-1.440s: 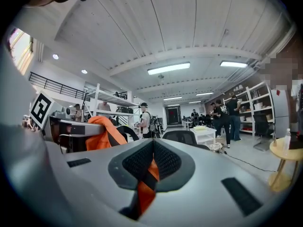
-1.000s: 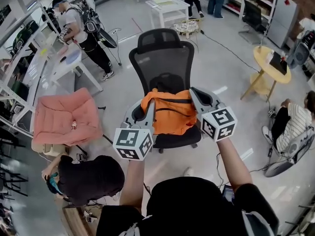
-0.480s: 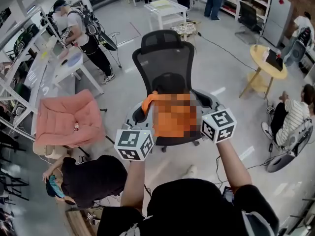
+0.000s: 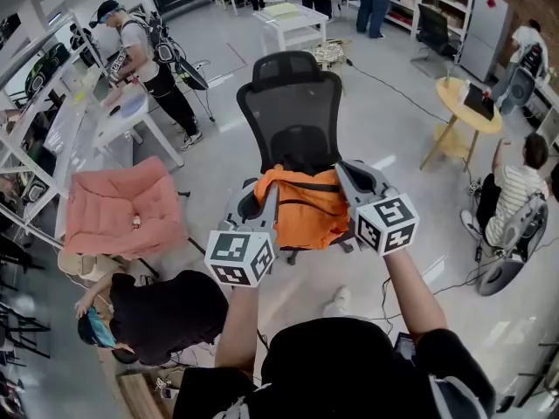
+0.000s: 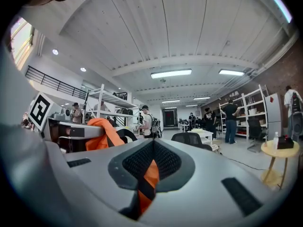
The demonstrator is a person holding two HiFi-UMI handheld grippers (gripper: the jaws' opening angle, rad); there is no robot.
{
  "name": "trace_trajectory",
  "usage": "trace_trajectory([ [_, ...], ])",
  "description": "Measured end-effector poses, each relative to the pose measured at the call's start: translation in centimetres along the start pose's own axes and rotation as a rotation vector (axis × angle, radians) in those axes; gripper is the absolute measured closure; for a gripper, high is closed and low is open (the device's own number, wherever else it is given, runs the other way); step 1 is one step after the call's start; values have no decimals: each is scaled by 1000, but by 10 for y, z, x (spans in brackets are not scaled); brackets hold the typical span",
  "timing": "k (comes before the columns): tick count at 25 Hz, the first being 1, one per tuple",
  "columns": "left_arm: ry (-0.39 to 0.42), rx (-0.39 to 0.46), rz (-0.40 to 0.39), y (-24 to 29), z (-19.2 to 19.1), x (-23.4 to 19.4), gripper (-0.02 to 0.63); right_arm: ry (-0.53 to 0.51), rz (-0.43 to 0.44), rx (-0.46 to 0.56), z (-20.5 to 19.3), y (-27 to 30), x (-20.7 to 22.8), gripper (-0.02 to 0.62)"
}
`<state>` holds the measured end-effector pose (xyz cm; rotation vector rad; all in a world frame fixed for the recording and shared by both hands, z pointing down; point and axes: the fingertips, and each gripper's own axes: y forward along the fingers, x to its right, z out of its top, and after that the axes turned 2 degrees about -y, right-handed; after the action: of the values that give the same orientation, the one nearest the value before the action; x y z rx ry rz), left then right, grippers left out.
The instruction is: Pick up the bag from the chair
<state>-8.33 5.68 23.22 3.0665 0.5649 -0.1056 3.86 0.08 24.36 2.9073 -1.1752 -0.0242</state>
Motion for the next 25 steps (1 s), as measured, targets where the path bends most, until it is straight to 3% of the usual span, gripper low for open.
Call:
trace_trajectory([
  [25, 18, 23, -28, -87, 2, 32, 578, -41, -14, 25, 7, -69, -73, 594],
])
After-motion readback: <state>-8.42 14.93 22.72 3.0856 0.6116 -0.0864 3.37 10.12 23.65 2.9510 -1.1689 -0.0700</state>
